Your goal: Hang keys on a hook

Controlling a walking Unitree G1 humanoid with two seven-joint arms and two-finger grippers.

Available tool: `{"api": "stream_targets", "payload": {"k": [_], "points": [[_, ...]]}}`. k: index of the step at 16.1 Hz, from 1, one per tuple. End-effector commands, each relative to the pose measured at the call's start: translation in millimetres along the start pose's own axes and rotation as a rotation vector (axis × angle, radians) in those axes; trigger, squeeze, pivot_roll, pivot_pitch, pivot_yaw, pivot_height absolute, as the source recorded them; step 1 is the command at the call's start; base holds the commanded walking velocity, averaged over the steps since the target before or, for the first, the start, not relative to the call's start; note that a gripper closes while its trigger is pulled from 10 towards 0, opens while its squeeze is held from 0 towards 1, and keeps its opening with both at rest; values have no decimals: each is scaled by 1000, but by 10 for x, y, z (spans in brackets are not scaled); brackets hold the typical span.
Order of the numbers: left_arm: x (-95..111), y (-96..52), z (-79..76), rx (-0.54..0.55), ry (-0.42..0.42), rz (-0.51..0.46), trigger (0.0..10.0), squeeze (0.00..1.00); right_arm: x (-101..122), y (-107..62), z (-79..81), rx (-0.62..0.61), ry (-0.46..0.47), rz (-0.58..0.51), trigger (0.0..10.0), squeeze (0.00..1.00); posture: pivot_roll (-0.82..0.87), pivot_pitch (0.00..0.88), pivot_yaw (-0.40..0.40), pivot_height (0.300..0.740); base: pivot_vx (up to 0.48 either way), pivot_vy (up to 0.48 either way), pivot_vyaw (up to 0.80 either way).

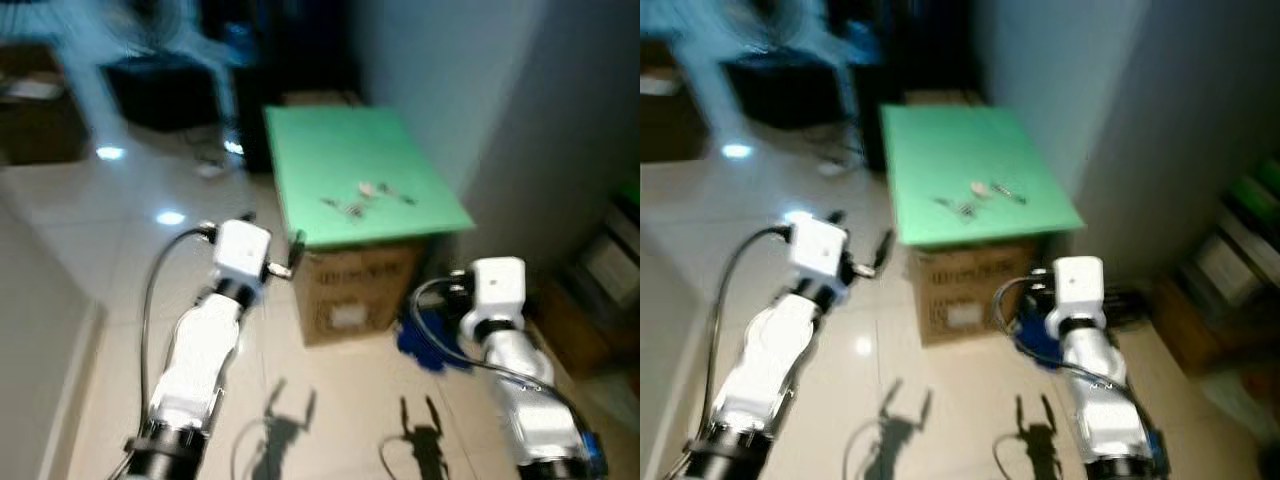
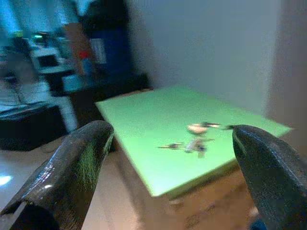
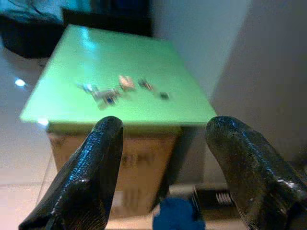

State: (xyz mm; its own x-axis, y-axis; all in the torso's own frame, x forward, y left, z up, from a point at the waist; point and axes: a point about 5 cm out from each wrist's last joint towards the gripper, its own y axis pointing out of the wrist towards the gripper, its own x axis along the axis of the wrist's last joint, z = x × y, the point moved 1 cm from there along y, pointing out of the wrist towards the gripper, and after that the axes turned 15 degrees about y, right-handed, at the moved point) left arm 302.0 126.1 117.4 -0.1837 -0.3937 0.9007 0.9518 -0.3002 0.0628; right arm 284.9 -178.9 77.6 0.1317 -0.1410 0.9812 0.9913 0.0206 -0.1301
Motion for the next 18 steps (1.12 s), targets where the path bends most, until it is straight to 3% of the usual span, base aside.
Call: {"api": "stream_targets", "payload": {"k": [1,8,12,18], "points": [[-75,-45,116,41,5,32,10000,0,-19,15,97,40,9,17,10000,0,-134,0,-33,740,326,0,0],[-149,-141,194,107,0,68,10000,0,-103,99,92,99,-41,70,10000,0,-86,0,-98,740,329,0,0],[-164,-149,191,112,-22,78,10000,0,-144,49,66,95,-40,75,10000,0,-88,0,-83,740,334,0,0],[-172,-149,233,87,12,78,10000,0,-238,39,47,60,-25,90,10000,0,-75,0,-50,740,346,0,0]]}}
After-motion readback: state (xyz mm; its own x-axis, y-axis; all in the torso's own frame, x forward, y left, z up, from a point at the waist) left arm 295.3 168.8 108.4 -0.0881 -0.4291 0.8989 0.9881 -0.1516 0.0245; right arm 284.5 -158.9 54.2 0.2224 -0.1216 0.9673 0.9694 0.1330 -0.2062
